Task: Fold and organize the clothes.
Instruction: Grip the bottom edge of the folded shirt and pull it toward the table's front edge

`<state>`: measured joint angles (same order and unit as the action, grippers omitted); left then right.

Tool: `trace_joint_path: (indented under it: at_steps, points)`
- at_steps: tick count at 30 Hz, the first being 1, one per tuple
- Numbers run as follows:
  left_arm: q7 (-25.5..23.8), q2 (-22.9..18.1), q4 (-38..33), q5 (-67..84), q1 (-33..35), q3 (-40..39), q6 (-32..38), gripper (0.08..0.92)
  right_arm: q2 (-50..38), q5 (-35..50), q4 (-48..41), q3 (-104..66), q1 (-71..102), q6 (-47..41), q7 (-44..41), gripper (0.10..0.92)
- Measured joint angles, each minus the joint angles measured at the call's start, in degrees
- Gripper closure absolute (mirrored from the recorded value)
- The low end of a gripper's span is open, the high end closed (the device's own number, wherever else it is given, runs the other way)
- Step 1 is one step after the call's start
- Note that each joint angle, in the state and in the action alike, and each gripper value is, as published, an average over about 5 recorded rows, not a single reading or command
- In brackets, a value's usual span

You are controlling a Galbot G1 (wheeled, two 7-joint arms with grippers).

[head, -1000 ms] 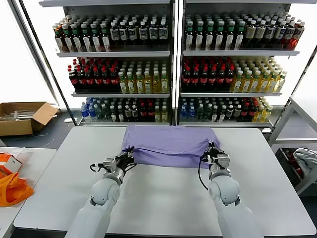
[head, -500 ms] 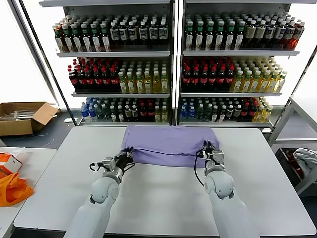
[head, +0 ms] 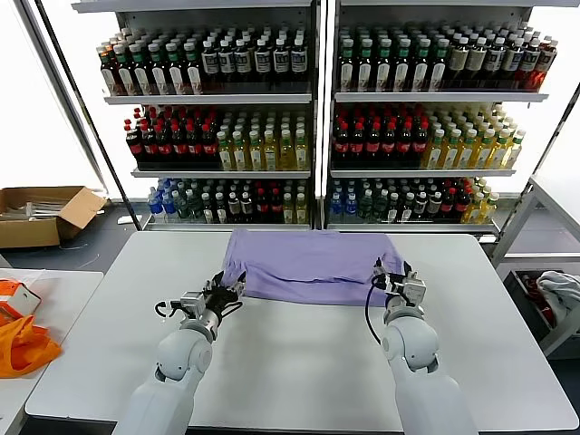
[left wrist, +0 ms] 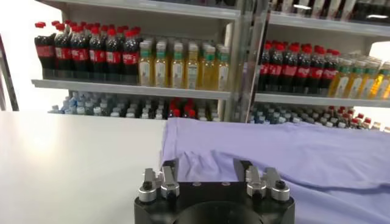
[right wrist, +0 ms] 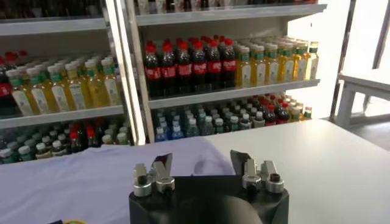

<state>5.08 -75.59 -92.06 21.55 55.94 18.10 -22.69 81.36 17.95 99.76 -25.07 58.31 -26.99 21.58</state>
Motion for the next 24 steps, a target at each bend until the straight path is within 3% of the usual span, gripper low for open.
trace_joint_path:
  at_steps: [4,7,24]
  points:
    - [0.11,0.06,-0.79,-0.56,0.51,0.17,-0.63,0.205,-0.35,0.43,1.75,-0.98,2.18,-0.69,0.53,0.203]
    - [0.29,0.02,-0.95,-0.77,0.56,0.17,-0.92,0.181,-0.55,0.87,2.36,-1.57,3.12,-1.27,0.99,0.203]
    - [1.42,0.58,1.17,-1.47,-0.23,0.48,-3.08,0.177,-1.91,2.39,1.59,-1.07,4.03,-4.61,2.78,0.203]
